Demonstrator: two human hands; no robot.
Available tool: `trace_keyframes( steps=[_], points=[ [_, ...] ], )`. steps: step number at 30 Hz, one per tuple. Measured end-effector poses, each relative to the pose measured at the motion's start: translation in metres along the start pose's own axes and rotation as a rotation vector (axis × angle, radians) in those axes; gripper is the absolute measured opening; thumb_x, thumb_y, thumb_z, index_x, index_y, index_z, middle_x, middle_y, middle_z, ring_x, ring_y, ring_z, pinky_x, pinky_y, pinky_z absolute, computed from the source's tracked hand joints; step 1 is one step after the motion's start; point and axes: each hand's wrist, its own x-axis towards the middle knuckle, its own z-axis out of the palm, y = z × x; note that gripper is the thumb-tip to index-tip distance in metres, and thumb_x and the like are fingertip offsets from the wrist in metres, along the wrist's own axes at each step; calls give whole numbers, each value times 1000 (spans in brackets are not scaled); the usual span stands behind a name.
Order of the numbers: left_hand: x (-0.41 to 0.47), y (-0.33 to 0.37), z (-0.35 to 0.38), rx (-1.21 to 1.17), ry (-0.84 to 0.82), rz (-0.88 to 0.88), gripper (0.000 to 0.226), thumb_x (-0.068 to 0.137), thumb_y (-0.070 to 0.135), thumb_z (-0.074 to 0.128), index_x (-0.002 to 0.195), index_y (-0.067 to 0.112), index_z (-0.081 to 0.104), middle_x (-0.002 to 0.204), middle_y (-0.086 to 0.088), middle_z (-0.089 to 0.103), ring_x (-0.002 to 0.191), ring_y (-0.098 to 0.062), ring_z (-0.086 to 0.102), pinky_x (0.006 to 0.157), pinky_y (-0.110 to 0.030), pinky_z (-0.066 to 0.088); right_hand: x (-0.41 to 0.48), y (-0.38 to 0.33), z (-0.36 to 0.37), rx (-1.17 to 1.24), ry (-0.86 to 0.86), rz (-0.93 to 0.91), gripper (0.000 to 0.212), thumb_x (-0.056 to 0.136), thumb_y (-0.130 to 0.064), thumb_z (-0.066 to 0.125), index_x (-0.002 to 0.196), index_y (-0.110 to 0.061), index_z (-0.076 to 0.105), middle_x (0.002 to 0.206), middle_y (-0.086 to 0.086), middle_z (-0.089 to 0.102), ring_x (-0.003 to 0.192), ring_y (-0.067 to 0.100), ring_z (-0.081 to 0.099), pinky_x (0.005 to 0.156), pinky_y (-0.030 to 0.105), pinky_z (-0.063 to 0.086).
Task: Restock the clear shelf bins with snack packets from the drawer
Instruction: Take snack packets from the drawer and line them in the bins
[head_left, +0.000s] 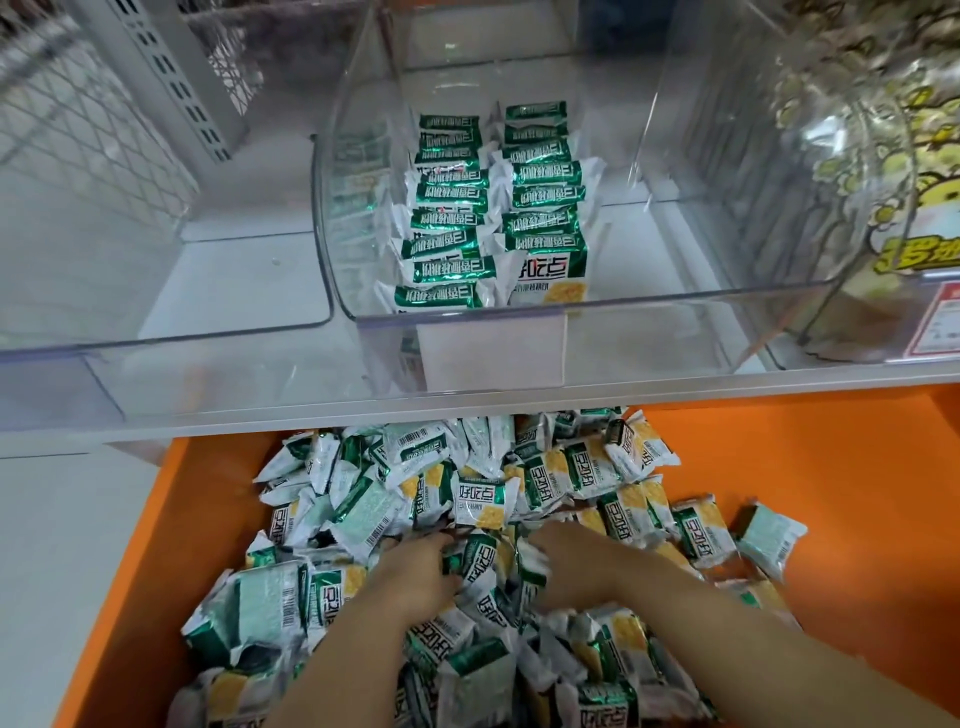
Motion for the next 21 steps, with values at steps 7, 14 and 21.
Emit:
trace_keyframes(
  steps=[7, 14, 21],
  points=[
    [-4, 1, -2, -73, 15, 24, 52, 94, 31, 56, 143, 26, 39, 140, -4, 45, 113, -21, 53, 91, -29, 47, -14, 3, -12, -56, 74, -24, 25, 82, -28, 68, 84, -21, 45, 80, -1, 40, 67, 13, 37, 55, 27, 26],
    [-39, 29, -37, -329, 22, 159, 38, 98, 27, 51, 135, 22, 48, 130, -4, 56, 89, -12, 58, 77, -23, 47, -75, -34, -42, -438, 228, -208, 43, 81, -21, 65, 123, -23, 52, 117, -1, 59, 106, 21, 55, 83, 38, 50],
    [-134, 68, -92, -775, -234, 276, 25, 99, 32, 47, 115, 17, 59, 93, 3, 66, 69, -8, 66, 91, -34, 52, -176, -75, -60, -660, 521, -763, 50, 70, 0, 64, 112, -23, 52, 131, -7, 60, 122, 16, 52, 101, 30, 45]
  ],
)
